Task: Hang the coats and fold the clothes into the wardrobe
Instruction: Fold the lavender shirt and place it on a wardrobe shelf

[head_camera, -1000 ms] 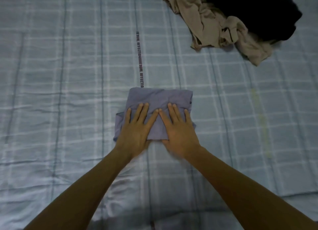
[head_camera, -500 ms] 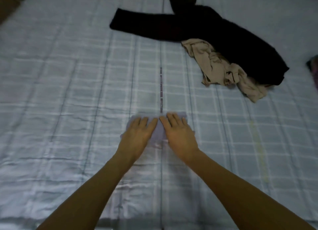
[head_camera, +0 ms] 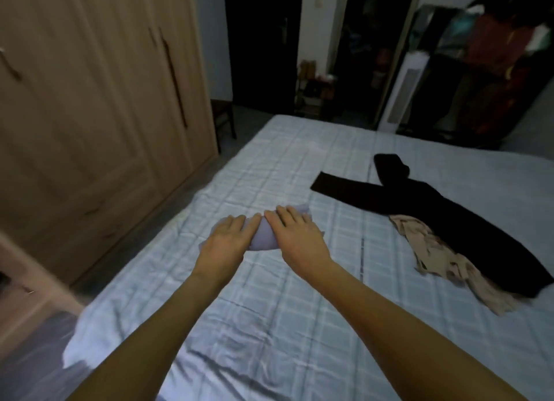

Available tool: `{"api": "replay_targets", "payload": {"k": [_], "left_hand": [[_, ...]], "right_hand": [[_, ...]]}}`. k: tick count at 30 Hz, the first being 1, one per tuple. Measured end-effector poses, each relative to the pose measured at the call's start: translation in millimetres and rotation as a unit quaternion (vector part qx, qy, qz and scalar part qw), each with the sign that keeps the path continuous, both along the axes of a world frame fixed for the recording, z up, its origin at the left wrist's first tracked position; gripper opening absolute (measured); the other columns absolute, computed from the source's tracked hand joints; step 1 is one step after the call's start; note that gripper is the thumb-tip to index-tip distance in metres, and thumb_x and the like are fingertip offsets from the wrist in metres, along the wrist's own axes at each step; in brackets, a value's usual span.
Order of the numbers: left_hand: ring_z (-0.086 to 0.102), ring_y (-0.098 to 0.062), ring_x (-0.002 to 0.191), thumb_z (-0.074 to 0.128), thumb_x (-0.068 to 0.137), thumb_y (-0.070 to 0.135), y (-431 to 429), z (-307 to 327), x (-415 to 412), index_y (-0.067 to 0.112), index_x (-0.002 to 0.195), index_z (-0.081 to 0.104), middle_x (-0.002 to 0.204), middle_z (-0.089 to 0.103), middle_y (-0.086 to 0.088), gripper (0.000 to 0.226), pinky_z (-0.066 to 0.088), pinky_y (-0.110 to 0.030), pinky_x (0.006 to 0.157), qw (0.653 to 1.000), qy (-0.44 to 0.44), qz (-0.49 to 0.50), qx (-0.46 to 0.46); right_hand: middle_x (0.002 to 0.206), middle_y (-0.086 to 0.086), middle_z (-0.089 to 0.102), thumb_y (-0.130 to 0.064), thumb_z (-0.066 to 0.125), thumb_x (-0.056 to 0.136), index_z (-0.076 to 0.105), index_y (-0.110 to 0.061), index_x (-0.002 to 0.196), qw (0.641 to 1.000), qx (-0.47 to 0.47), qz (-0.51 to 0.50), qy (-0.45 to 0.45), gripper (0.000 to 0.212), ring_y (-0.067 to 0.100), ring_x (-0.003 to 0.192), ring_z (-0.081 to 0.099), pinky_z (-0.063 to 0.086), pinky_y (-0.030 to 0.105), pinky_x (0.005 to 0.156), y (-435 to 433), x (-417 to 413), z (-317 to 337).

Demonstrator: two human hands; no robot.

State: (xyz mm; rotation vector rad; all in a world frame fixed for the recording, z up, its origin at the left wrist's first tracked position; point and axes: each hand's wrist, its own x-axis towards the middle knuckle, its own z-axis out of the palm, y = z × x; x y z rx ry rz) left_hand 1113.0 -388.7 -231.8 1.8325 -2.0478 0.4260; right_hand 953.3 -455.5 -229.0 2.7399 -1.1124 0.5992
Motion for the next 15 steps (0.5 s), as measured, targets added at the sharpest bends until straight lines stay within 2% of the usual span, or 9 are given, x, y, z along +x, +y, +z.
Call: {"api": "replay_targets", "payload": {"k": [3,5,8,11,15], "left_hand": [[0.066,-0.037,0.084,0.070,0.043,-0.022,32,40,38,0.005,0.124,0.057,0.100,0.066,-0.020,0.086,0.057,-0.039,0.064,0.999,-0.008,0.049,-0.009],[0.065,-0.038,0.087,0.069,0.049,-0.021,50,62,63,0.006,0.127,0.053,0.105,0.065,-0.020,0.084,0.057,-0.043,0.070,0.997,-0.004,0.079,-0.007],[0.064,-0.038,0.093,0.077,0.055,-0.009,80,93,96,0.007,0.131,0.051,0.109,0.064,-0.018,0.082,0.056,-0.044,0.080,0.991,-0.014,0.133,-0.004],[0.064,-0.038,0.092,0.081,0.060,0.001,110,116,120,0.006,0.132,0.048,0.109,0.063,-0.019,0.080,0.055,-0.044,0.078,0.985,-0.014,0.174,-0.010],[0.063,-0.039,0.092,0.080,0.061,0.002,138,138,137,0.009,0.134,0.038,0.112,0.062,-0.020,0.084,0.055,-0.043,0.075,0.971,-0.037,0.235,-0.014]], "right_hand": [[0.119,0.022,0.060,0.006,0.072,0.059,0.055,-0.005,0.124,0.999,-0.016,0.046,0.000,0.067,0.041,0.107,0.058,0.051,0.052,0.082,16,44,42],[0.121,0.022,0.058,0.004,0.069,0.064,0.052,-0.006,0.126,0.996,-0.028,0.086,0.002,0.066,0.041,0.109,0.056,0.049,0.052,0.084,25,73,67],[0.118,0.020,0.061,0.000,0.073,0.060,0.056,-0.006,0.124,0.987,-0.056,0.148,-0.009,0.067,0.038,0.105,0.060,0.052,0.048,0.080,35,114,98],[0.115,0.019,0.062,-0.004,0.079,0.056,0.057,-0.007,0.122,0.975,-0.071,0.211,-0.013,0.070,0.037,0.101,0.062,0.054,0.047,0.078,45,151,122],[0.114,0.021,0.062,-0.006,0.079,0.060,0.055,-0.004,0.122,0.953,-0.069,0.295,-0.018,0.066,0.039,0.101,0.061,0.053,0.049,0.077,55,185,144]]}}
